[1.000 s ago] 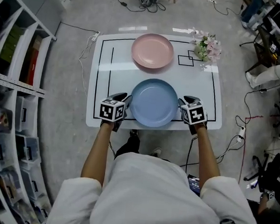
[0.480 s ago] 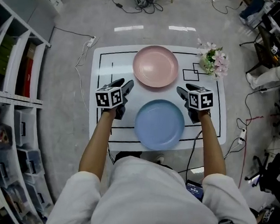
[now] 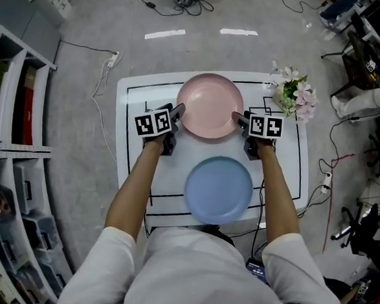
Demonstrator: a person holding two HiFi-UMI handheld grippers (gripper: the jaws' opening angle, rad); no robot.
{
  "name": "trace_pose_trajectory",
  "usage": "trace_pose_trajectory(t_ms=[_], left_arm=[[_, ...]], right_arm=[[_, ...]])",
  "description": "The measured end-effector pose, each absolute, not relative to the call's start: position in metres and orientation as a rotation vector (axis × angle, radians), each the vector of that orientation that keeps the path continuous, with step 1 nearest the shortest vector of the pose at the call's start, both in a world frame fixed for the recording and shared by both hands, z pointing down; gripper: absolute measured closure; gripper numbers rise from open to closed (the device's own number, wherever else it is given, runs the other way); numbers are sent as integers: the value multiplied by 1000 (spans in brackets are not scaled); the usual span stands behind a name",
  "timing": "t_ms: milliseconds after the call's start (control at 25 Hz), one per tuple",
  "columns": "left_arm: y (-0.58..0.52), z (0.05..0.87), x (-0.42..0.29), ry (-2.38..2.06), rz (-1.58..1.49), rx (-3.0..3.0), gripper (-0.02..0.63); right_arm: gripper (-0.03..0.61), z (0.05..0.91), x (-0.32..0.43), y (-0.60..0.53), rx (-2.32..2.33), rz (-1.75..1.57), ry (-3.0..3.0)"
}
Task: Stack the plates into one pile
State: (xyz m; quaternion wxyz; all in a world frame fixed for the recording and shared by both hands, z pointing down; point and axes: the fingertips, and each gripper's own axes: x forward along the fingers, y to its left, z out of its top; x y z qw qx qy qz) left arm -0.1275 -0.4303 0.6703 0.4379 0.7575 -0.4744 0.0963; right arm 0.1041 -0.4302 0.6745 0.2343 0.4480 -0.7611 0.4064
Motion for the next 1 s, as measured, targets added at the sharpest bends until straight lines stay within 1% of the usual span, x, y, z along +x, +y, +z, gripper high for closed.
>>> trace_pose_trajectory(t_ms=[160,280,360,400,520,680,880,1000], left_arm=[[-435,675,-119,-1161,353,1918,415],[-427,681,-114,-1180,402,1891,484],[-422,683,-114,-1213,428,1863,508],[-419,683,-116,-1225,441,1853,532],[-405,669,-116,-1231,424,1870,537],[-380,637,-108,-1236,382,1918,540],[-326,599,-91,-1217,414,1997,538],[-281,585,-81,-1191,423,2025,531]], right_arm=[[358,681,97,-430,1219,1082,-2086],[402,681,95,-424,1206,1058,-2083],[445,682,98,-420,1210,1033,-2054],[449,680,98,-417,1207,1029,-2050],[451,660,100,-404,1206,1015,-2082],[443,625,106,-374,1215,919,-2118],[420,600,120,-308,1157,822,-2107],[419,591,129,-263,1137,840,-2110]])
